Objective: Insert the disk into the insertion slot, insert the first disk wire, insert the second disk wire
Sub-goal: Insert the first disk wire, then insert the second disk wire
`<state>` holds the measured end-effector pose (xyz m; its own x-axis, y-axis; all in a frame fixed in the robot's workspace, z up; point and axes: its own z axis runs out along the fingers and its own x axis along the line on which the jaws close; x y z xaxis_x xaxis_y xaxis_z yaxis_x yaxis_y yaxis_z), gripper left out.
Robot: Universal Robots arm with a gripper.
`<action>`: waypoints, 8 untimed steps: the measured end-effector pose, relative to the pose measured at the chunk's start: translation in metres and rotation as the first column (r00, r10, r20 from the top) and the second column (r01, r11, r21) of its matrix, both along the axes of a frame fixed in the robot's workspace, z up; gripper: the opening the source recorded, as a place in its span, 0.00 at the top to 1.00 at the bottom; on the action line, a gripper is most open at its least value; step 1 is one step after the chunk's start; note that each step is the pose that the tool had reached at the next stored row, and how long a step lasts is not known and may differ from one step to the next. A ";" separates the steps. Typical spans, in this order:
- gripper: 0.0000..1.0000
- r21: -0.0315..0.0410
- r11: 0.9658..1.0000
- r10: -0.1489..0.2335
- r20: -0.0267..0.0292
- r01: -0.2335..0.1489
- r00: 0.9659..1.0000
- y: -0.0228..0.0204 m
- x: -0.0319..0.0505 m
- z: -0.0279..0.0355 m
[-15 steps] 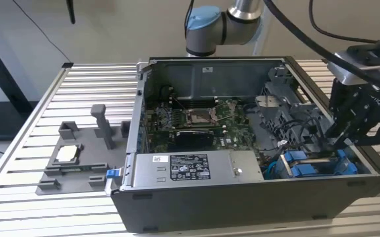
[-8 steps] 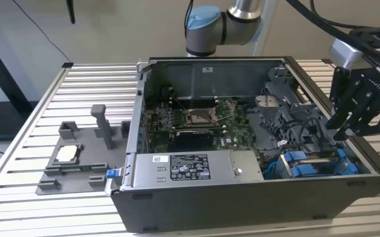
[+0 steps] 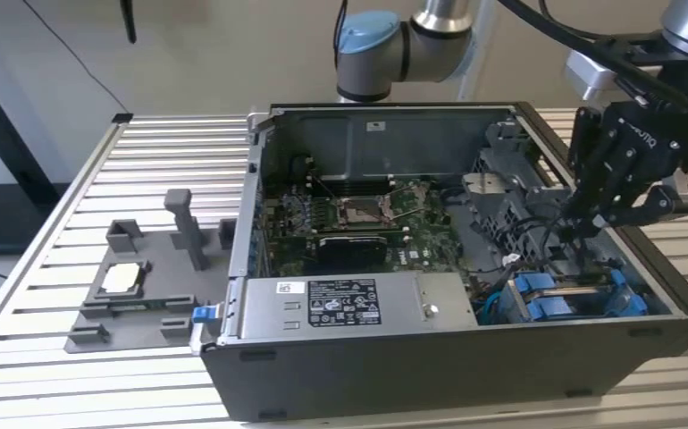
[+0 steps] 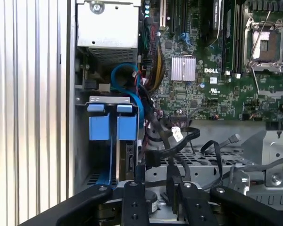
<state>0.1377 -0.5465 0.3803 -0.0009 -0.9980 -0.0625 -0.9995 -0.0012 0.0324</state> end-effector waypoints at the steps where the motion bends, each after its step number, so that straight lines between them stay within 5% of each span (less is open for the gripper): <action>1: 0.67 -0.004 1.000 0.000 -0.003 0.000 1.000 0.0022 -0.0017 0.0001; 3: 0.67 -0.021 1.000 0.002 -0.009 -0.002 1.000 0.0046 -0.0052 0.0001; 7: 0.67 -0.079 0.997 0.009 -0.012 -0.010 1.000 0.0060 -0.0120 0.0001; 8: 0.67 -0.085 0.996 0.010 -0.012 -0.011 1.000 0.0071 -0.0137 0.0000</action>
<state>0.1240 -0.5394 0.3803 0.0096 -0.9997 0.0227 -0.9990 -0.0086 0.0440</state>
